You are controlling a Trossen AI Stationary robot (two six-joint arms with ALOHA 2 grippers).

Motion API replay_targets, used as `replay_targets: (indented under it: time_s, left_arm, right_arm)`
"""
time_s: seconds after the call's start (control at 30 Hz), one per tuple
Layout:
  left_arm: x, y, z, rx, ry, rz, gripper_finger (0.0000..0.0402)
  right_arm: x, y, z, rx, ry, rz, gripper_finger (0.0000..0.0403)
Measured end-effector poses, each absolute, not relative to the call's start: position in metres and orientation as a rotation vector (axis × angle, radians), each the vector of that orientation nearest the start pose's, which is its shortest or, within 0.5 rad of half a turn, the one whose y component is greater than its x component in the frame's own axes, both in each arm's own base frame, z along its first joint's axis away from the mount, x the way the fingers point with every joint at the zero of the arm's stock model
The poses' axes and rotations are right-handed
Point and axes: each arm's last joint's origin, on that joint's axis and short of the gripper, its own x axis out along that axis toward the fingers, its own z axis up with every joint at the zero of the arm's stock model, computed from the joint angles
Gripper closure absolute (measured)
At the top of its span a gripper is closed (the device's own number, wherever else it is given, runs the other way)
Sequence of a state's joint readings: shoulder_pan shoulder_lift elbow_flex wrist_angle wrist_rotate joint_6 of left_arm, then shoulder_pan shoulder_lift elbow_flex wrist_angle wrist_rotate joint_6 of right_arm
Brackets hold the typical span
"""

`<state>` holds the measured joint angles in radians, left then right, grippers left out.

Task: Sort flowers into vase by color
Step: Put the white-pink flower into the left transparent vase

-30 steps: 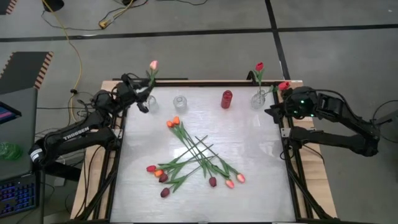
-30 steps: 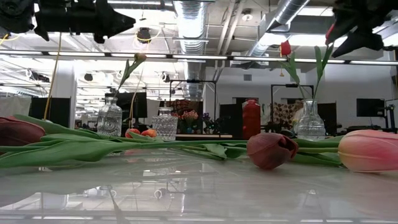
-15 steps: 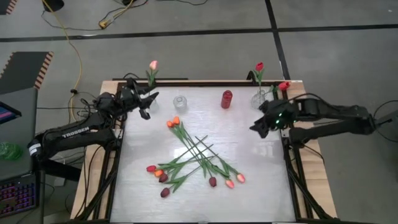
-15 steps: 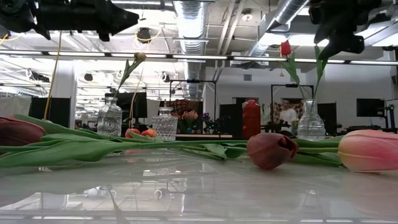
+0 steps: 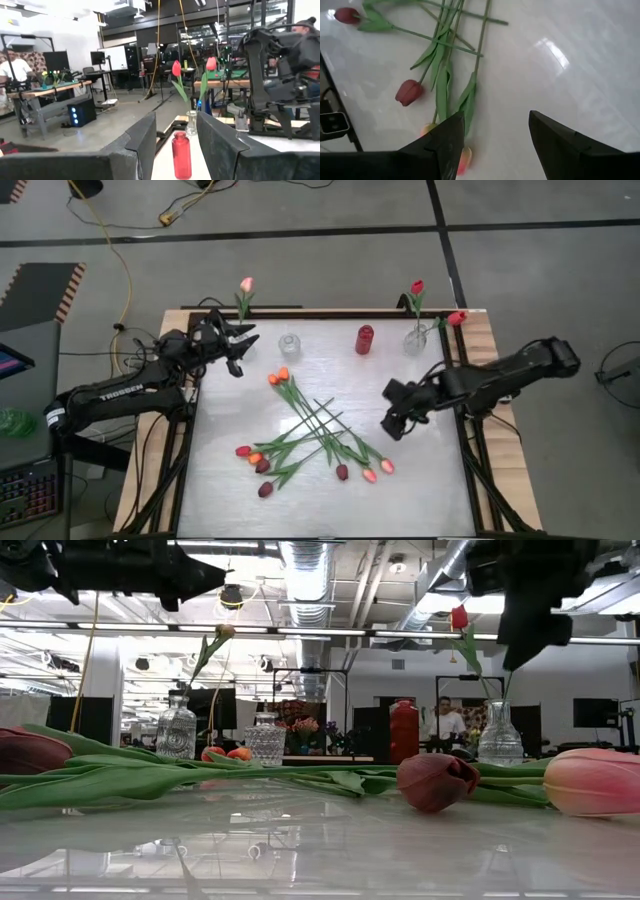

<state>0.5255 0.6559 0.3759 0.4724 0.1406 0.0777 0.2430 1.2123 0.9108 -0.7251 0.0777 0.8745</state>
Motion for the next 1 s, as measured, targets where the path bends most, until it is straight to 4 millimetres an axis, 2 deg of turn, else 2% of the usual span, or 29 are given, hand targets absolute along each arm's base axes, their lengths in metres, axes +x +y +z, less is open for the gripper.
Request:
replay_targets:
  time_s: [0.4, 0.67, 1.0]
  left_arm:
    - [0.139, 0.076, 0.266, 0.117, -0.097, 0.378, 0.0272]
    - [0.142, 0.072, 0.264, 0.114, -0.084, 0.348, 0.0272]
    - [0.144, 0.067, 0.263, 0.119, -0.072, 0.315, 0.0272]
  right_arm:
    - [0.264, 0.080, 0.217, 0.590, 0.992, -0.220, 0.0154]
    - [0.276, 0.094, 0.194, 0.528, 1.031, -0.188, 0.0154]
    - [0.284, 0.096, 0.162, 0.485, 1.132, -0.240, 0.0154]
